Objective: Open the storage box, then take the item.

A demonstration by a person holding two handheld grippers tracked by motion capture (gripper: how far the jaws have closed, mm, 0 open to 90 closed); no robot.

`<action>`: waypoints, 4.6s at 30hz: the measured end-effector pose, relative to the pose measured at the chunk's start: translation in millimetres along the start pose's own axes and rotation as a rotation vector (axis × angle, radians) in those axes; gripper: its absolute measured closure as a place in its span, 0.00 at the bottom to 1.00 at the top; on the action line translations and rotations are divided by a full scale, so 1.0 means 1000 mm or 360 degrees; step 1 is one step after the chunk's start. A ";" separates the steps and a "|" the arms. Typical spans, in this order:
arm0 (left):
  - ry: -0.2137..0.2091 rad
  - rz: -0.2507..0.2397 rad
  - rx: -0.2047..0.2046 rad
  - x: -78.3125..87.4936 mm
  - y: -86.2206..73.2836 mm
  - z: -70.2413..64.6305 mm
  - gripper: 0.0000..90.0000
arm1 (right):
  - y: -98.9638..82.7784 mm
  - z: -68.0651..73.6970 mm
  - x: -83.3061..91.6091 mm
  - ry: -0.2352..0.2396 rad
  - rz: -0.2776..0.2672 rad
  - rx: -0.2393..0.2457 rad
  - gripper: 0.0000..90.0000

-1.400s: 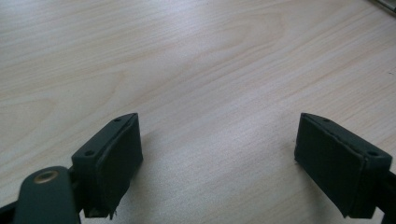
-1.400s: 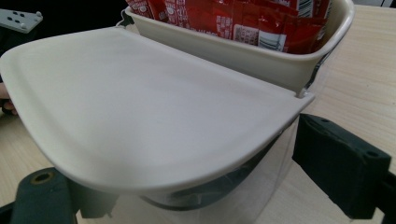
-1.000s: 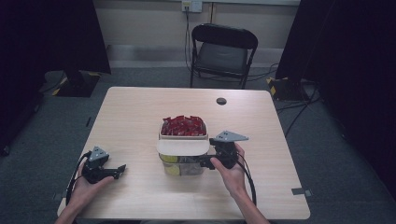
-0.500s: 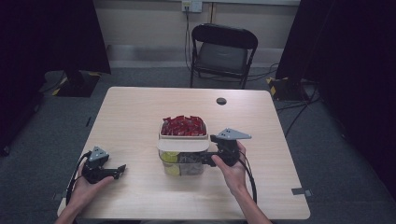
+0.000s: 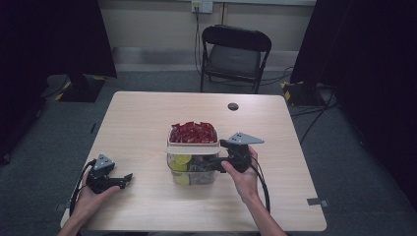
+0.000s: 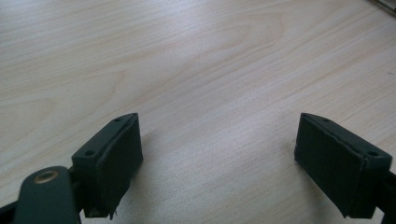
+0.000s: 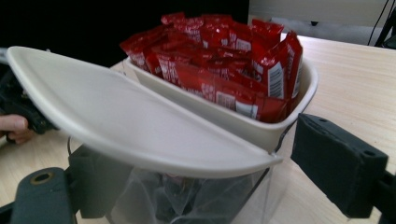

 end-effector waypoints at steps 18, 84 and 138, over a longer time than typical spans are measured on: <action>-0.0002 -0.0004 0.0006 0.000 0.000 0.000 0.16 | 0.004 -0.005 -0.008 0.0003 -0.0027 -0.0047 0.14; -0.0123 -0.0015 0.0023 0.008 0.012 -0.017 0.27 | 0.018 -0.026 -0.016 -0.0055 -0.0041 -0.0100 0.26; -0.0715 -0.0242 -0.0195 0.034 0.107 -0.149 0.44 | 0.025 -0.025 -0.024 0.0032 -0.0038 -0.0059 0.26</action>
Point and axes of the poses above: each handheld gripper's, and its own axes: x roughly backward along the jaws, y roughly out of its top, z roughly to its left, the point moved 6 cm from there along -x, roughly forward along the jaws, and after that the axes turned 15 degrees about x, right-handed, at the moved point
